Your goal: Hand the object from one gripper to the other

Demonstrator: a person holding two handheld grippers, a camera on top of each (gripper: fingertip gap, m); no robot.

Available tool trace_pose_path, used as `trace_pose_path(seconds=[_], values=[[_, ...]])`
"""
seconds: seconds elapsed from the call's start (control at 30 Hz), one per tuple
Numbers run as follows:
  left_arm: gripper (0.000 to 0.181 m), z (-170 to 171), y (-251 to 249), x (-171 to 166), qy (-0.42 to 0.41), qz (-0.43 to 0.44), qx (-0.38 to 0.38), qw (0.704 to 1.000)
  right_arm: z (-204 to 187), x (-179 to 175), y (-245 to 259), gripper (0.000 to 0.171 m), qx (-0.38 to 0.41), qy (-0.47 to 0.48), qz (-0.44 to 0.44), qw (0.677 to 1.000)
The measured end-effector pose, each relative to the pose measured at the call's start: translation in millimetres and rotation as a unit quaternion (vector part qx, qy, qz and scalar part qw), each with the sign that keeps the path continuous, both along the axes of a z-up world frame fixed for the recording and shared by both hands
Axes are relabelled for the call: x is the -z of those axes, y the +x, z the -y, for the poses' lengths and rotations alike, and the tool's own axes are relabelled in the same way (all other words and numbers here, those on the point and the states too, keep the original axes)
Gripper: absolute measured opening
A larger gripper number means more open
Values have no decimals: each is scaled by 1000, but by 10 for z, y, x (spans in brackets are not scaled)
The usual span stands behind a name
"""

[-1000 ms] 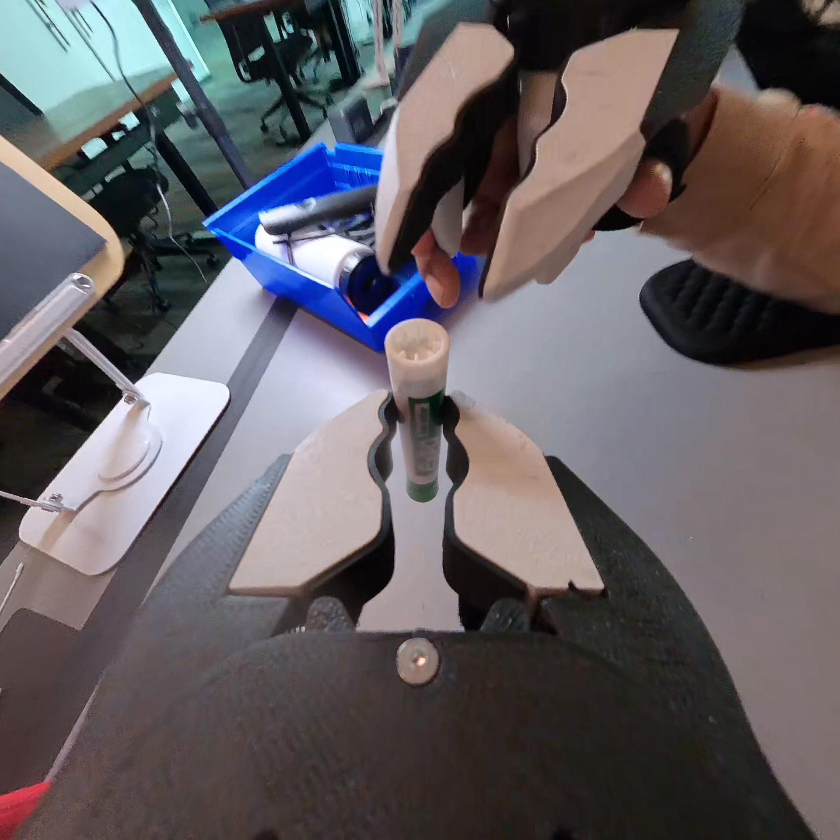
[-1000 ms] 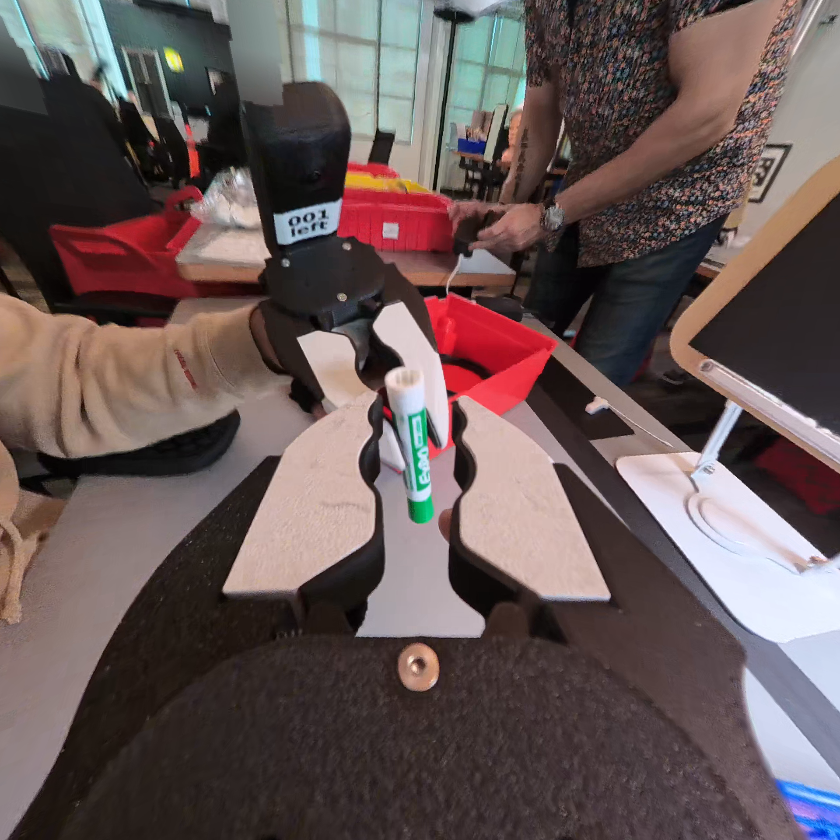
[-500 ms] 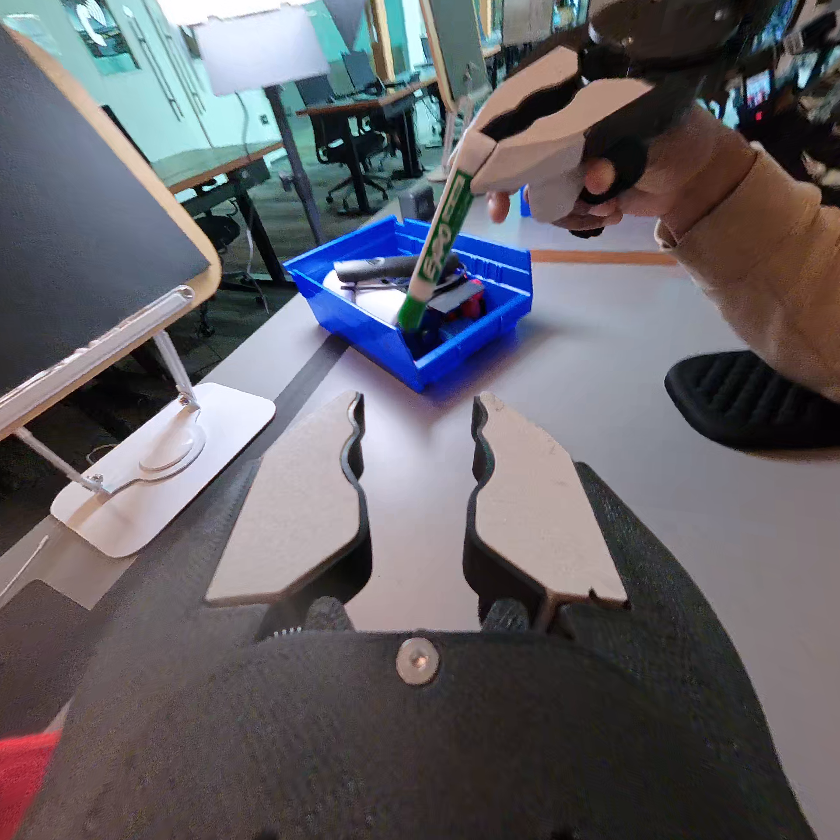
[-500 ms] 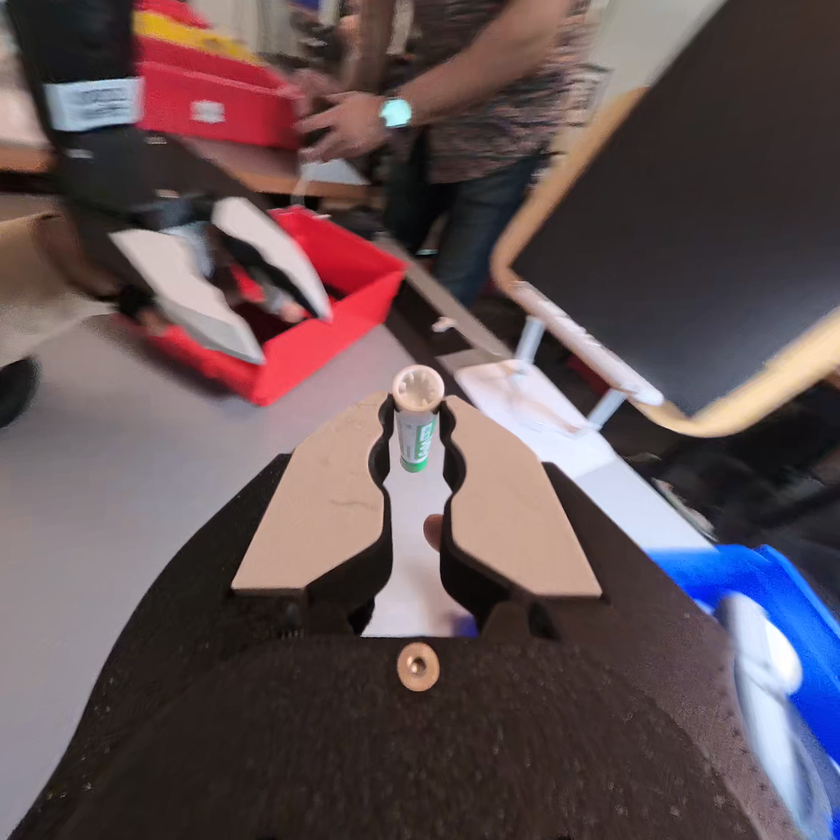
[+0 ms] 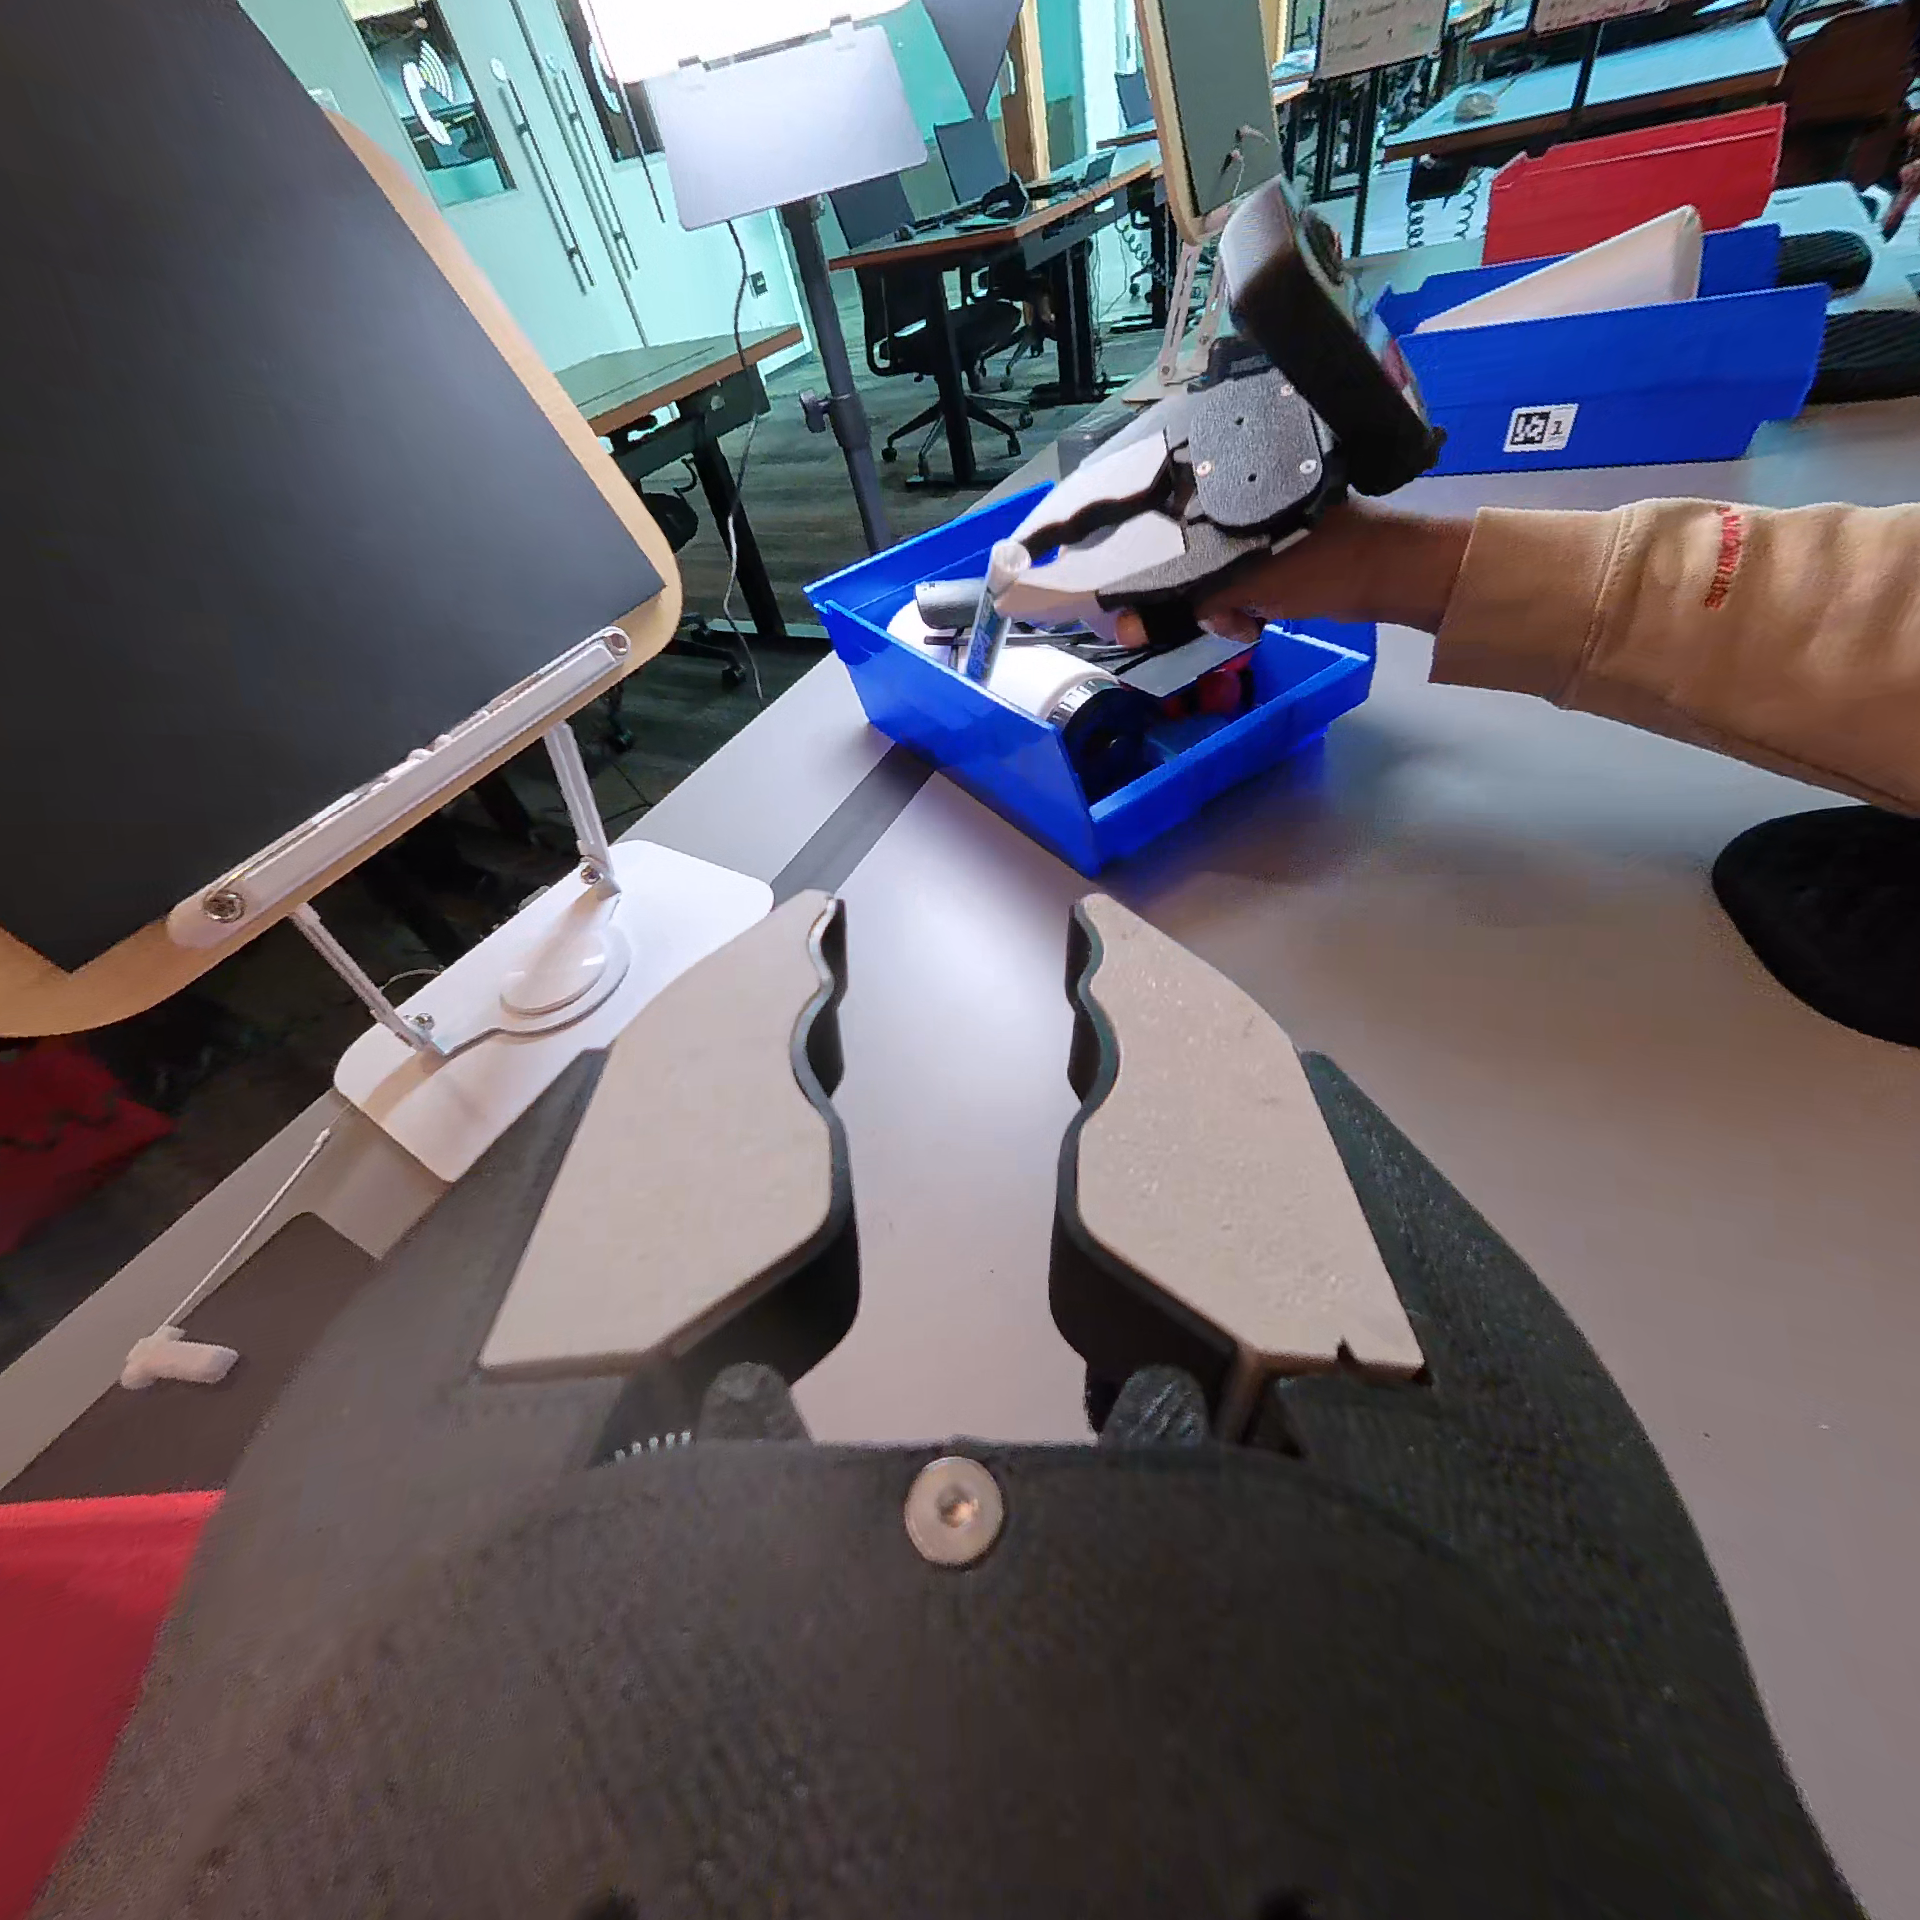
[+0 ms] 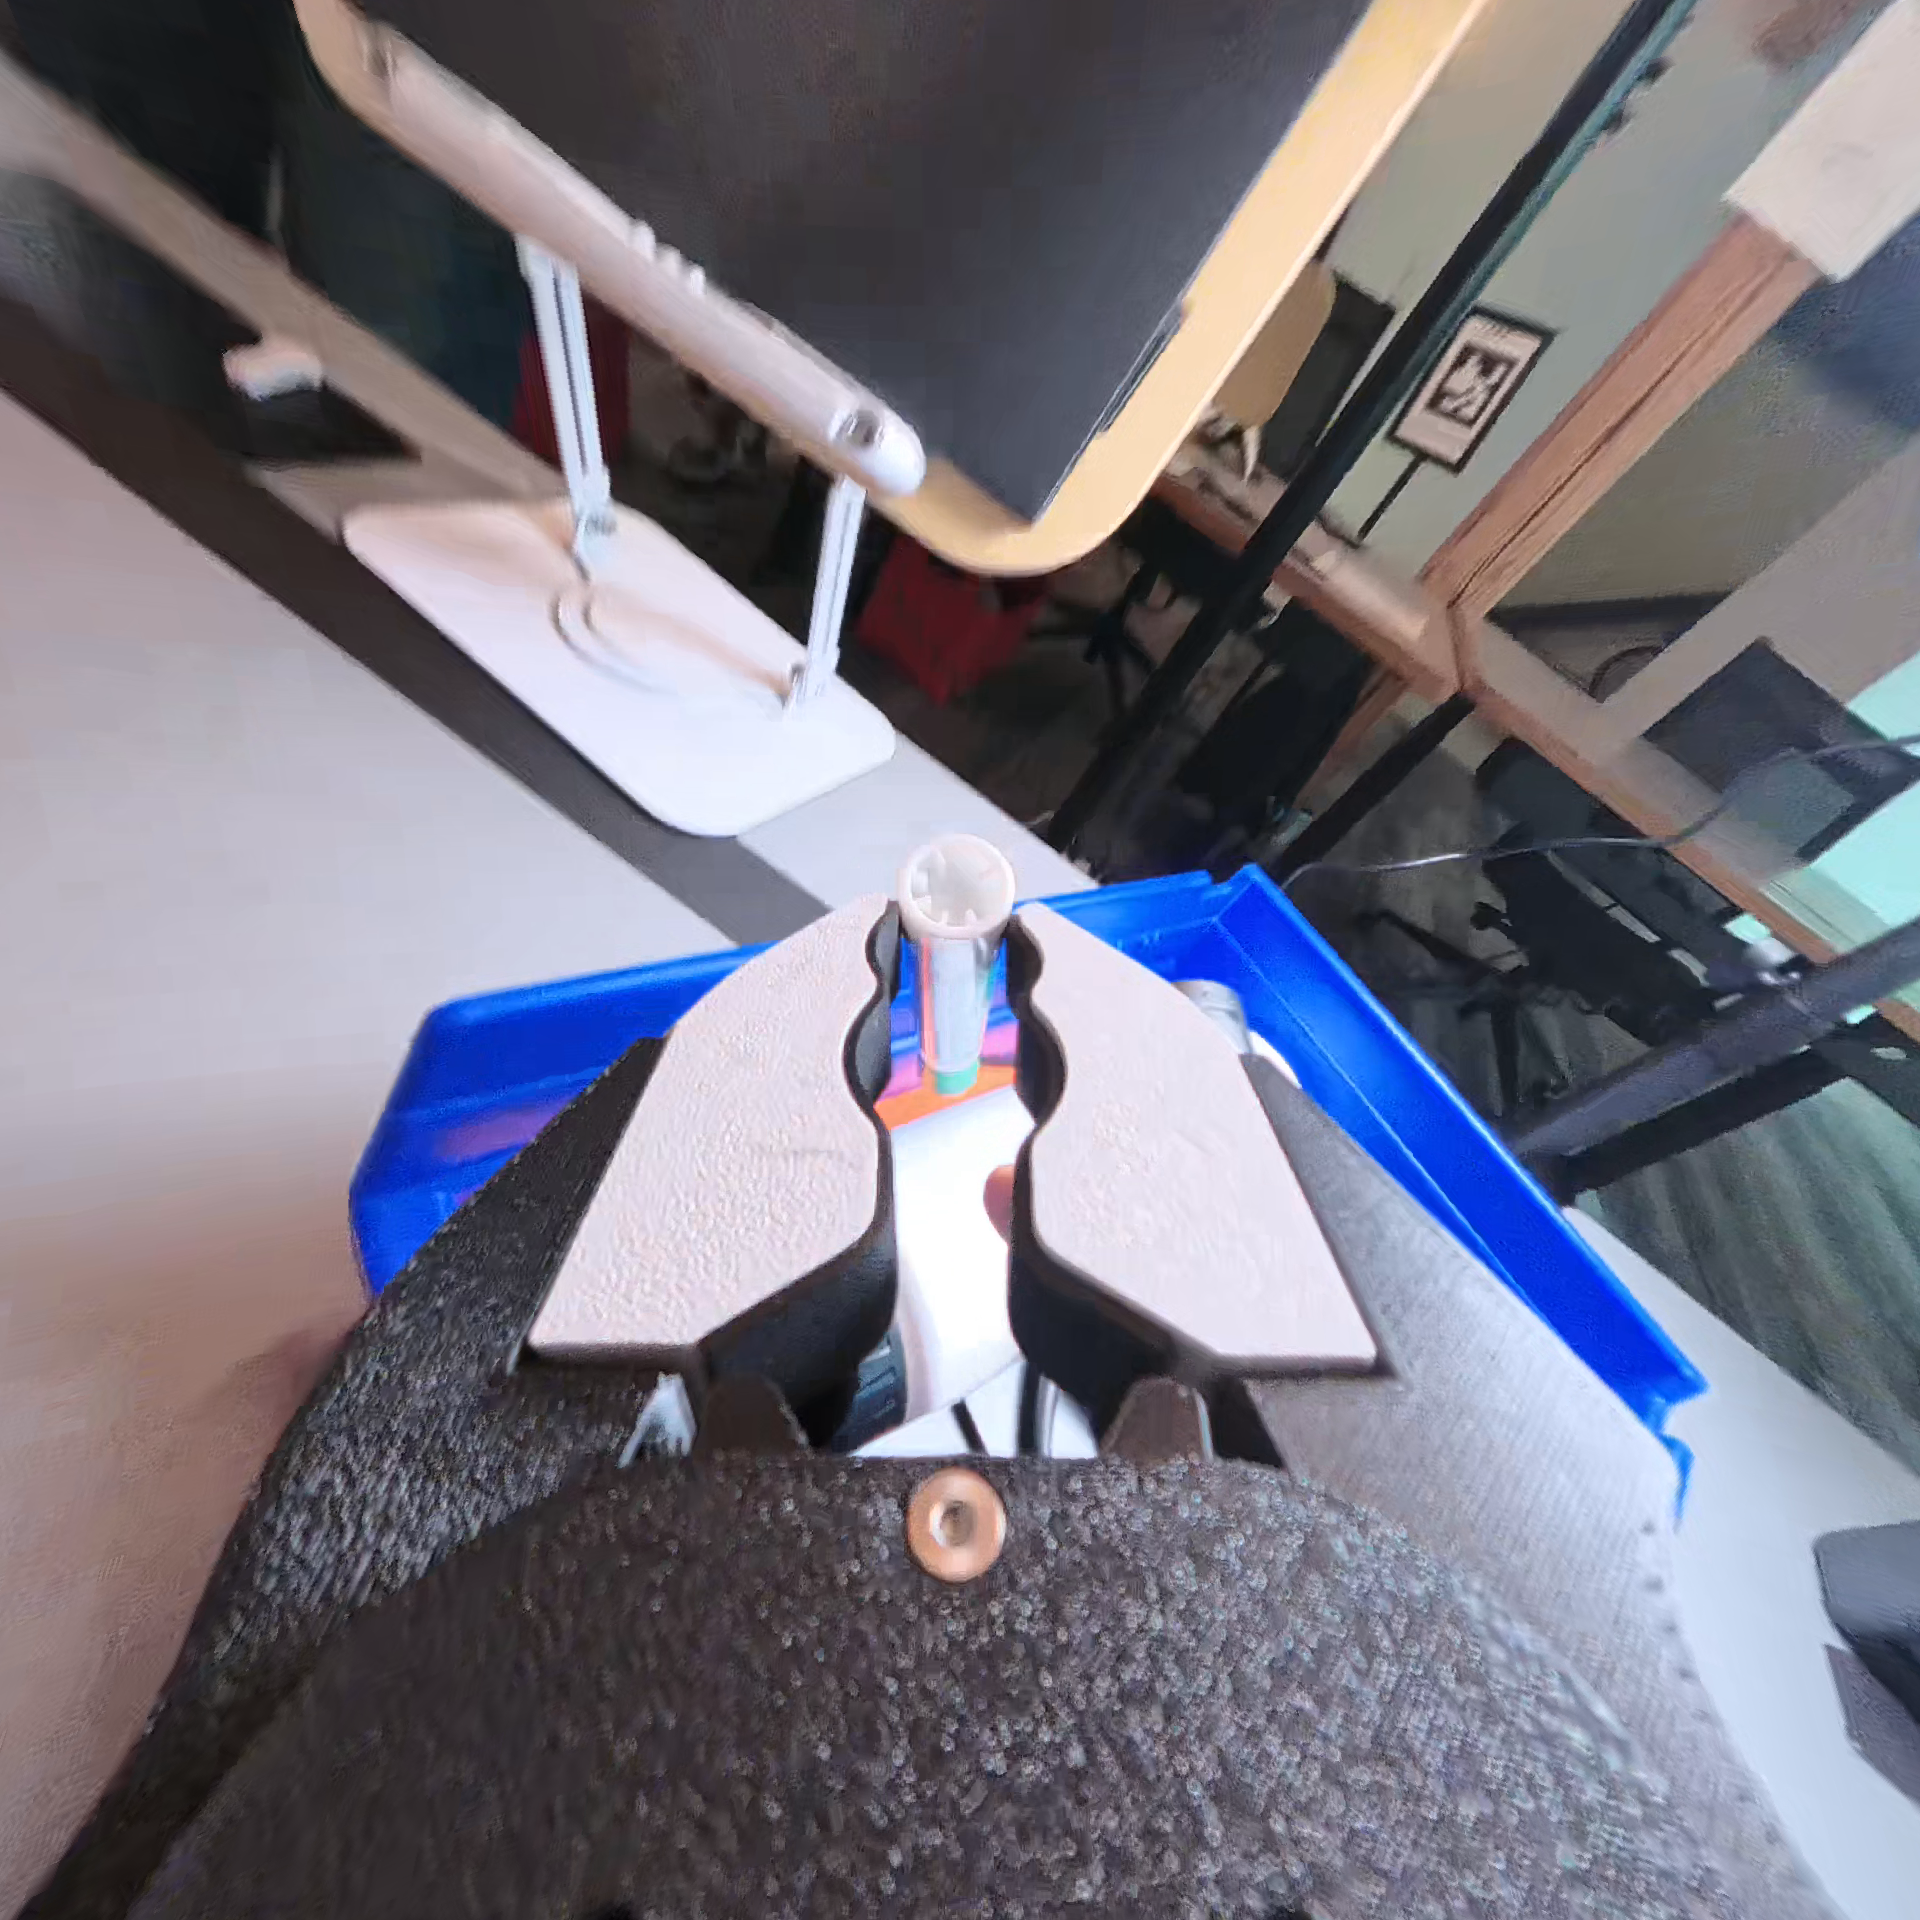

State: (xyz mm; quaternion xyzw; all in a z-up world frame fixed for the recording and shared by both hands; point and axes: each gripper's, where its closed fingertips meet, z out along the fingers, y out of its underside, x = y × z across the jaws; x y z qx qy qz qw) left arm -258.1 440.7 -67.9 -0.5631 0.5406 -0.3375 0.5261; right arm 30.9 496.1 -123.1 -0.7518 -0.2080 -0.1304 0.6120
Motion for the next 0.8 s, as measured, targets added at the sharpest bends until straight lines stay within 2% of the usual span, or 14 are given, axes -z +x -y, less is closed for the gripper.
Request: trace_pose_path(seconds=[0.13,0.23,0.3,0.47,0.57,0.67,0.73,0.8], values=[[39,-67,-50,-28,-8,10,-6,1000,-38,279,-66,19,-9,-67,48,997],[39,-99,-76,-36,-13,15,-10,1000,-6,325,-64,19,-3,-86,67,994],[39,-109,-91,-52,-9,15,-13,1000,36,427,-74,21,-6,-132,76,988],[39,-129,-152,-112,-7,17,-23,1000,299,812,-218,46,-31,-315,59,947],[39,-148,-209,-161,-10,21,-28,999,362,589,-402,55,-59,-271,17,960],[38,-192,-268,-169,-23,19,-35,999,433,107,-648,54,-89,-147,-67,983],[37,-242,-335,-151,-33,7,-43,998,577,-178,-851,51,-114,-67,-143,981],[36,-311,-456,-114,-49,-15,-56,997,775,-285,-1059,47,-136,-20,-209,968]])
